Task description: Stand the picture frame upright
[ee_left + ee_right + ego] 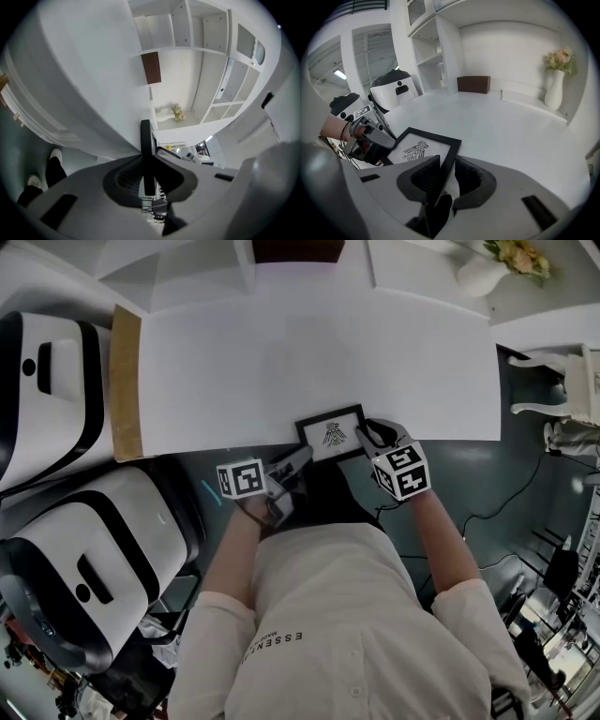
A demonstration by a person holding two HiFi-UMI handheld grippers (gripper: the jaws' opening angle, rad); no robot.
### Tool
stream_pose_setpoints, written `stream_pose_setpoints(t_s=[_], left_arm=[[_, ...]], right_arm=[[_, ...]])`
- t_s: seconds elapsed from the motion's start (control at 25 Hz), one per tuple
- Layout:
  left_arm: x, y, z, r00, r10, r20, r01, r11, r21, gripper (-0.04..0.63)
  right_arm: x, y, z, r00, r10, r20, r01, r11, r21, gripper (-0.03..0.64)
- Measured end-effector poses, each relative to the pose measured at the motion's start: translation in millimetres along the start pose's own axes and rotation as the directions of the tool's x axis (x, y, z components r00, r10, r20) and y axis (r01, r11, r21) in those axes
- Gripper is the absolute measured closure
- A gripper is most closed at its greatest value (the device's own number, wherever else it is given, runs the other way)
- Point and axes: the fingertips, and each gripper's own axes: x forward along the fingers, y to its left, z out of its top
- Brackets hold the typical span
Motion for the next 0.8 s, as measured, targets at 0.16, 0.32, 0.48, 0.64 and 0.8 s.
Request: stream_pose_setpoints(t_s=[0.16,0.32,0.48,0.64,0.8], left_arm=[[-3,-6,-1,1.0,-0.003,0.003,0.003,1.0,0.021,0.526],[-9,-15,0,1.0,-0.011,-0.006,0.011,0.999,0.039,0.528],[-18,-28,2,0.999,-0.05,-0.01,0.051,0.997,0.063,0.529],[-30,-39,2,0.997,-0.071,-0.033,0.073,0.995,0.063,0.529],[-38,-62,0,0.988,-0.124,-0.092,0.135,0.983,0.126,0.529]], right_arm=[[-1,0,2,1.0,0.024,0.015,-0.024,0.999,0.033,0.508],[-12,0,10,0.99,0.11,0.092,-0.124,0.98,0.157,0.463],[-28,8,14,0.957,0.233,0.173,-0.272,0.93,0.246,0.445],[-44,19,15,0.891,0.367,0.268,-0.446,0.816,0.367,0.445],[-59,25,20,0.815,0.438,0.379,-0.575,0.695,0.432,0.445]])
